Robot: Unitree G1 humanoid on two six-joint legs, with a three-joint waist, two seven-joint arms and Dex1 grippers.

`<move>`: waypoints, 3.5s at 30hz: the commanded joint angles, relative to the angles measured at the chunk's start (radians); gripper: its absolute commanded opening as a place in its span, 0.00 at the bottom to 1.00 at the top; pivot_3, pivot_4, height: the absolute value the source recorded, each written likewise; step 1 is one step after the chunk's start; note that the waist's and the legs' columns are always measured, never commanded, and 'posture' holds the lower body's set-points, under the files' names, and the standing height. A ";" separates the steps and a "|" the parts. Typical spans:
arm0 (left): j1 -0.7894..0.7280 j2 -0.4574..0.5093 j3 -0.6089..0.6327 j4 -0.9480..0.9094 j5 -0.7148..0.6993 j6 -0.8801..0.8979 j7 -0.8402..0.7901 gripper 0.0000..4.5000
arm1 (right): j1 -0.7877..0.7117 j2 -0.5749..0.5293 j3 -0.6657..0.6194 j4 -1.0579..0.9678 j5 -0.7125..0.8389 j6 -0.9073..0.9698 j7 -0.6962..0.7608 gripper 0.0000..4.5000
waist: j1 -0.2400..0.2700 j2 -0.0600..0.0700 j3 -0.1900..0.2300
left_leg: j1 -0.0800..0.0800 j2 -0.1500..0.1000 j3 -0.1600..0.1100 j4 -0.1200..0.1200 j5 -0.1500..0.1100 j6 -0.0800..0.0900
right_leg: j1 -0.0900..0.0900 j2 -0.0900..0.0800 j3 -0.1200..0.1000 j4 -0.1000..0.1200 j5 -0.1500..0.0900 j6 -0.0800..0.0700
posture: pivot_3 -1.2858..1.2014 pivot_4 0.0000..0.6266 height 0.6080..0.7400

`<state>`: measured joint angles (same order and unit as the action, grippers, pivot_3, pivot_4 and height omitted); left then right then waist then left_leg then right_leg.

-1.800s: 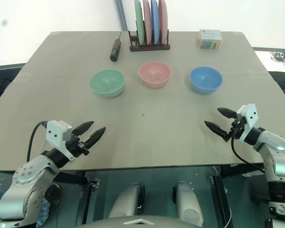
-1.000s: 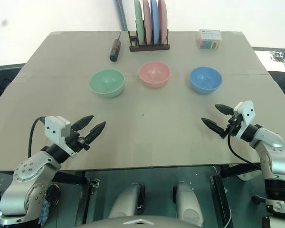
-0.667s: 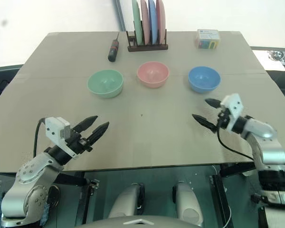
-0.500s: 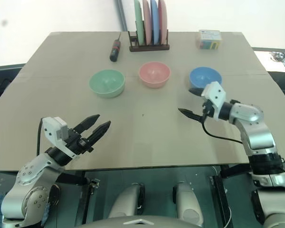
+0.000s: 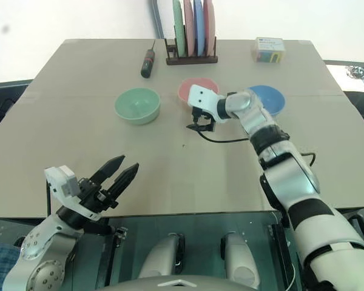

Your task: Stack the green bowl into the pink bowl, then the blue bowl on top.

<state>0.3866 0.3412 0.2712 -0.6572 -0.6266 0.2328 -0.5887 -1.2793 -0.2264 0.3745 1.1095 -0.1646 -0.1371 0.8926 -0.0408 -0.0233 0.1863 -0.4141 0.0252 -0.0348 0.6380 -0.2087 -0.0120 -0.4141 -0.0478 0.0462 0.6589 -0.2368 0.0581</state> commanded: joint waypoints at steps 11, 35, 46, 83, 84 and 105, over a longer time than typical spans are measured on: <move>0.043 -0.010 -0.008 -0.065 0.018 -0.060 0.040 0.62 | -0.112 0.106 -0.007 0.215 -0.133 0.025 -0.120 0.97 | -0.004 0.001 0.000 | 0.000 0.000 0.001 -0.001 0.000 0.000 | -0.001 0.001 0.001 0.001 0.000 0.000 | 0.52 0.24 1.00; 0.023 0.026 -0.019 -0.049 -0.004 -0.046 0.028 0.62 | -0.128 0.045 -0.024 0.153 -0.182 -0.075 0.026 0.02 | -0.003 0.001 0.000 | 0.000 0.000 0.001 -0.001 0.000 0.000 | -0.002 0.001 0.001 0.001 0.000 0.000 | 0.52 0.24 1.00; -0.068 0.069 -0.032 0.026 -0.024 -0.019 -0.001 0.62 | 0.339 -0.197 0.076 -0.847 -0.054 0.166 0.596 0.02 | 0.001 0.002 0.000 | 0.000 0.000 0.000 -0.001 0.000 0.000 | -0.001 0.001 0.000 0.001 0.002 0.004 | 0.52 0.24 1.00; -0.911 0.355 -0.260 0.649 0.319 0.203 -0.016 0.62 | 0.782 -0.432 -0.645 -1.419 0.643 0.807 0.232 0.99 | 0.010 0.001 0.000 | -0.001 0.000 -0.002 0.000 0.000 0.000 | 0.000 0.001 -0.002 0.001 0.002 0.005 | 0.52 0.24 1.00; -0.946 0.356 -0.279 0.704 0.342 0.189 -0.035 0.62 | 0.790 -0.437 -0.647 -1.427 0.653 0.806 0.217 0.99 | 0.008 0.001 0.000 | 0.000 0.000 -0.002 0.000 0.000 0.000 | 0.000 0.001 -0.002 0.001 0.002 0.005 | 0.52 0.24 1.00; -1.324 0.249 -0.458 1.463 0.642 -0.187 -0.298 0.04 | 0.819 -0.523 -0.632 -1.463 0.750 0.778 0.092 1.00 | 0.006 0.000 0.001 | -0.002 -0.001 -0.001 0.000 0.000 0.000 | -0.001 0.001 -0.001 0.000 0.002 0.005 | 0.52 0.24 1.00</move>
<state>-0.9197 0.5959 -0.1931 0.7865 0.0058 0.0642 -0.8631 -0.4555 -0.7316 -0.2469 -0.3182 0.5629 0.6606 0.9916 -0.0348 -0.0229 0.1869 -0.4162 0.0246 -0.0363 0.6380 -0.2086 -0.0118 -0.4147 -0.0468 0.0452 0.6594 -0.2348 0.0634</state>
